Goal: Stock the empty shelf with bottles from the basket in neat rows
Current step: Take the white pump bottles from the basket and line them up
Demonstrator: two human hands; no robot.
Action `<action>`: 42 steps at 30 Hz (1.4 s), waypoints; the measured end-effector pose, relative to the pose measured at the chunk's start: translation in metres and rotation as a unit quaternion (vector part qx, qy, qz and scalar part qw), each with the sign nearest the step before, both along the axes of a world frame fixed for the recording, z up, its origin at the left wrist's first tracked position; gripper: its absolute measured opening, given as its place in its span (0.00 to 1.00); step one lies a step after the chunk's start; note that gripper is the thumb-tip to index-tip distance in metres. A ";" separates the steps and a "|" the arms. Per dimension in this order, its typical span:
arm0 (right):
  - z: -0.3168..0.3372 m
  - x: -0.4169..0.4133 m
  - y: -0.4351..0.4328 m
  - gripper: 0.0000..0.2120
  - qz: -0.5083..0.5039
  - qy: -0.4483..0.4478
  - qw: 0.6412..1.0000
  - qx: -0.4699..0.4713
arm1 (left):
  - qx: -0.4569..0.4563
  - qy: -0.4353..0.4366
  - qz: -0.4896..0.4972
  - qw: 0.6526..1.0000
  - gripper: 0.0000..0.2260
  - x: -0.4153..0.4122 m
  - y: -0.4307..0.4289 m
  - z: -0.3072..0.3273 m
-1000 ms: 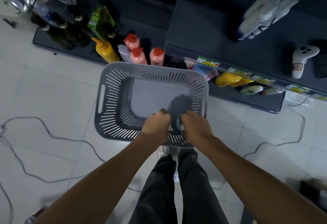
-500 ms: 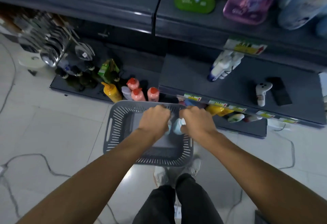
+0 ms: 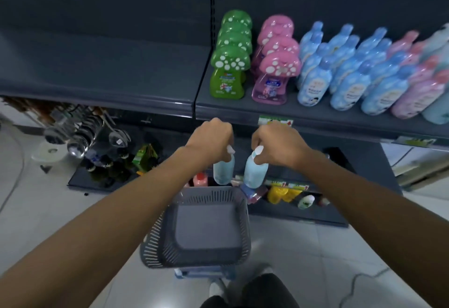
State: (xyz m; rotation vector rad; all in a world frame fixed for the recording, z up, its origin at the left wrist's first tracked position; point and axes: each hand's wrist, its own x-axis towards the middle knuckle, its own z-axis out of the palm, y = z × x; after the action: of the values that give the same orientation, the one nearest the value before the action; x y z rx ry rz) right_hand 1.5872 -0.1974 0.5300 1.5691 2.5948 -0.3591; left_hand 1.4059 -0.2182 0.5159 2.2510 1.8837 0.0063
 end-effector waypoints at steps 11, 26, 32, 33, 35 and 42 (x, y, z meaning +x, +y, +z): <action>0.107 0.059 0.010 0.09 -0.013 0.029 0.998 0.048 | 0.066 -0.031 -0.051 0.996 0.11 0.043 0.018 0.111; 0.200 0.177 0.018 0.11 -0.005 -0.028 0.995 0.092 | 0.096 -0.057 -0.149 0.983 0.11 0.155 0.050 0.185; 0.213 0.249 0.038 0.12 -0.012 -0.041 0.994 0.102 | 0.107 -0.074 -0.171 0.977 0.08 0.226 0.068 0.190; 0.213 0.262 0.040 0.12 -0.014 -0.038 0.994 0.102 | 0.105 -0.073 -0.175 0.976 0.08 0.240 0.071 0.190; 0.215 0.290 0.047 0.12 -0.011 -0.034 0.994 0.103 | 0.098 -0.065 -0.183 0.976 0.08 0.270 0.077 0.190; 0.219 0.385 0.079 0.11 0.006 -0.056 0.995 0.086 | 0.082 -0.082 -0.190 0.975 0.03 0.373 0.100 0.190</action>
State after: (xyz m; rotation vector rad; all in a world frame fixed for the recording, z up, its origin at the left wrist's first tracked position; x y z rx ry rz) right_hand 1.9719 -0.1186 0.7494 1.5720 2.6083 -0.0458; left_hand 1.7792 -0.1186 0.7056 2.5957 1.3919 0.2887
